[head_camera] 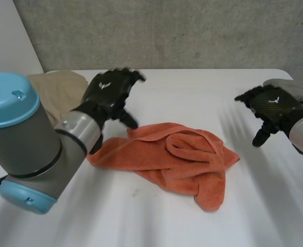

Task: Fold the laundry.

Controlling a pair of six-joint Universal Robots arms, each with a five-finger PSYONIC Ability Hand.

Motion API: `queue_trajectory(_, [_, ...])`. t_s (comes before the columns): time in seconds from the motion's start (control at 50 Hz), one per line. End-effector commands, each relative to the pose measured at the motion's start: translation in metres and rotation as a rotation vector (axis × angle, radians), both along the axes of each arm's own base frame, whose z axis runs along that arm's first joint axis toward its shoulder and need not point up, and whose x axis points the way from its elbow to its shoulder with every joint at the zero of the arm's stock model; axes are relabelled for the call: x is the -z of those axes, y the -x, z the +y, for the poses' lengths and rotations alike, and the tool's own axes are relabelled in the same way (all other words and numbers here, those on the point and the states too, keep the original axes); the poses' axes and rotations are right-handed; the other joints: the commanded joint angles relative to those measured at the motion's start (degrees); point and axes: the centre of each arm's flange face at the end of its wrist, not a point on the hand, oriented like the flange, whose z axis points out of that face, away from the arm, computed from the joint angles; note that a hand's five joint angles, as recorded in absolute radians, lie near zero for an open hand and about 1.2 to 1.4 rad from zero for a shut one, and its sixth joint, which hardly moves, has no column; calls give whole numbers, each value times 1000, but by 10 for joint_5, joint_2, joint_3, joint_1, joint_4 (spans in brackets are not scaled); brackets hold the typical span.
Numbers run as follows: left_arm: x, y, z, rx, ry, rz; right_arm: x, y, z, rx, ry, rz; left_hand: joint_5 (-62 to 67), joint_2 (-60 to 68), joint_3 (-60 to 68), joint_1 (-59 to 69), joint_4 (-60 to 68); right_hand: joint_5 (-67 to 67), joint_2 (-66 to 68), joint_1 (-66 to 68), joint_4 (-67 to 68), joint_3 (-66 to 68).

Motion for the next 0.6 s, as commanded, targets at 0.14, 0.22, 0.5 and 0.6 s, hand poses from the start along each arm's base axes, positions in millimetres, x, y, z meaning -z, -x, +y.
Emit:
queue_trajectory(0.14, [93, -35, -43, -120, -241, -221, 41, -18, 0, -30, -307, -78, 69, 60, 59, 55, 64, 140, 145, 136, 147, 145])
queue_trajectory(0.22, [107, -38, -43, -120, -307, -251, 55, -24, 7, -50, -334, -73, 84, 75, 75, 70, 79, 142, 147, 138, 148, 147])
queue_trajectory(0.5, [116, -37, -48, -122, -328, -260, 82, -39, 24, -110, -266, -68, 212, 203, 202, 197, 207, 201, 205, 197, 207, 206])
queue_trajectory(0.6, [119, -33, -48, -109, -331, -266, 85, -44, 27, -127, -228, -72, 308, 299, 298, 293, 303, 405, 410, 401, 411, 410])
